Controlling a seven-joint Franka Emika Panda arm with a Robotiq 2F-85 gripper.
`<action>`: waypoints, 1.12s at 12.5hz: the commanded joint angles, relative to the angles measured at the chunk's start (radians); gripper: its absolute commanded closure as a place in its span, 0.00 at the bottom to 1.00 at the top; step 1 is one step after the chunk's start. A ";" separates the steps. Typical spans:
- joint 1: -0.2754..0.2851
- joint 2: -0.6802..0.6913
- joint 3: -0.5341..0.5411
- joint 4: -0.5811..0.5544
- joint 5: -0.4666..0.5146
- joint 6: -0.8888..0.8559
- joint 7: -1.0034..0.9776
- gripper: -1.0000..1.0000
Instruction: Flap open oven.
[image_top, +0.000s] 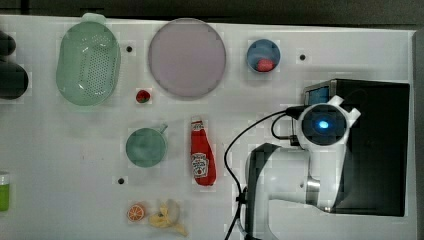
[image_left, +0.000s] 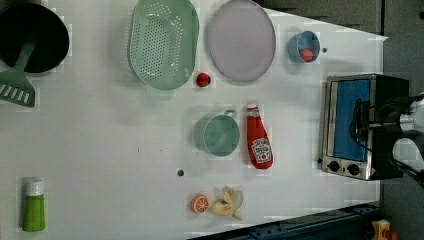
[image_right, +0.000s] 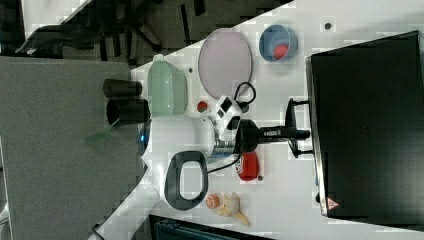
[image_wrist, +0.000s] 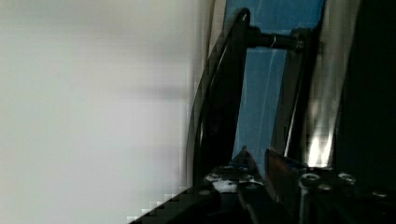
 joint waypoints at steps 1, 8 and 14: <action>0.089 0.016 0.068 -0.036 -0.097 -0.005 0.253 0.83; 0.160 0.191 0.171 -0.023 -0.346 -0.006 0.699 0.83; 0.188 0.329 0.171 0.041 -0.370 0.004 0.751 0.83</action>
